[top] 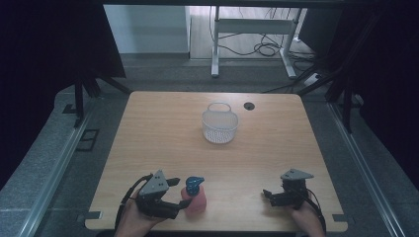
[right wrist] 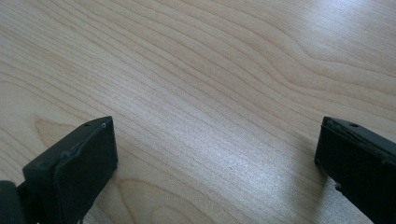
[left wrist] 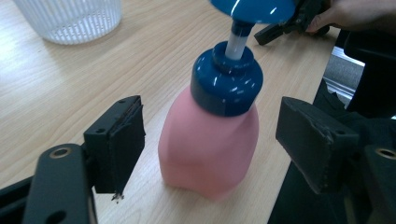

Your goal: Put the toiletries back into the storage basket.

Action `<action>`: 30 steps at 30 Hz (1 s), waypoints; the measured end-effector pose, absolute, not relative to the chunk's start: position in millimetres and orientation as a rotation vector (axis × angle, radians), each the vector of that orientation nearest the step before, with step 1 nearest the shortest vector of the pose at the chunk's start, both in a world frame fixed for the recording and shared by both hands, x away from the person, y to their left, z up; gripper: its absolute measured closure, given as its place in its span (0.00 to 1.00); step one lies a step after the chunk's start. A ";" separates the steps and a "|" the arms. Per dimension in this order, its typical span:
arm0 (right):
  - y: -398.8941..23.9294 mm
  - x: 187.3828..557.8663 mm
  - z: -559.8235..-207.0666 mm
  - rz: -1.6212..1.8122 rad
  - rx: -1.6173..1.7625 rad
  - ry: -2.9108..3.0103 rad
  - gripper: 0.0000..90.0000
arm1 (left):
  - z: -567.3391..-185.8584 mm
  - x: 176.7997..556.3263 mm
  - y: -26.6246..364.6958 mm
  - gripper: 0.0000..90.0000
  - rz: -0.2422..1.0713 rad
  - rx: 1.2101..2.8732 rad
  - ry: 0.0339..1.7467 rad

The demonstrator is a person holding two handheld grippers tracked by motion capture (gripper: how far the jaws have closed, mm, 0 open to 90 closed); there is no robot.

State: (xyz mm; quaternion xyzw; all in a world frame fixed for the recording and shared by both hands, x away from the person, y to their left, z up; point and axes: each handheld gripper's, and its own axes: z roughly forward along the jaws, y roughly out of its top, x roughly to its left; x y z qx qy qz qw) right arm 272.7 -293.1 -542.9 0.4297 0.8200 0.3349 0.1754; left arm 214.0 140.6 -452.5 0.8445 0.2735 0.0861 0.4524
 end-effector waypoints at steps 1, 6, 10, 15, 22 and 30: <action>-293.1 272.7 -542.9 0.948 1.217 2.323 0.00 | -452.6 215.0 138.9 0.28 0.212 2.085 0.669; -293.1 272.7 -542.9 0.948 1.217 2.323 0.00 | -452.9 218.8 131.1 0.32 0.212 2.086 0.644; -293.1 272.7 -542.9 0.948 1.217 2.323 0.00 | -453.0 220.1 126.7 0.36 0.215 2.081 0.630; -293.1 272.8 -543.0 0.949 1.215 2.323 0.00 | -451.7 221.5 122.6 0.42 0.225 2.077 0.612; -293.1 272.7 -542.9 0.948 1.217 2.323 0.00 | -451.6 223.0 119.3 0.48 0.245 2.084 0.611; -293.1 272.7 -542.9 0.948 1.217 2.323 0.00 | -452.5 222.1 116.9 0.57 0.258 2.103 0.601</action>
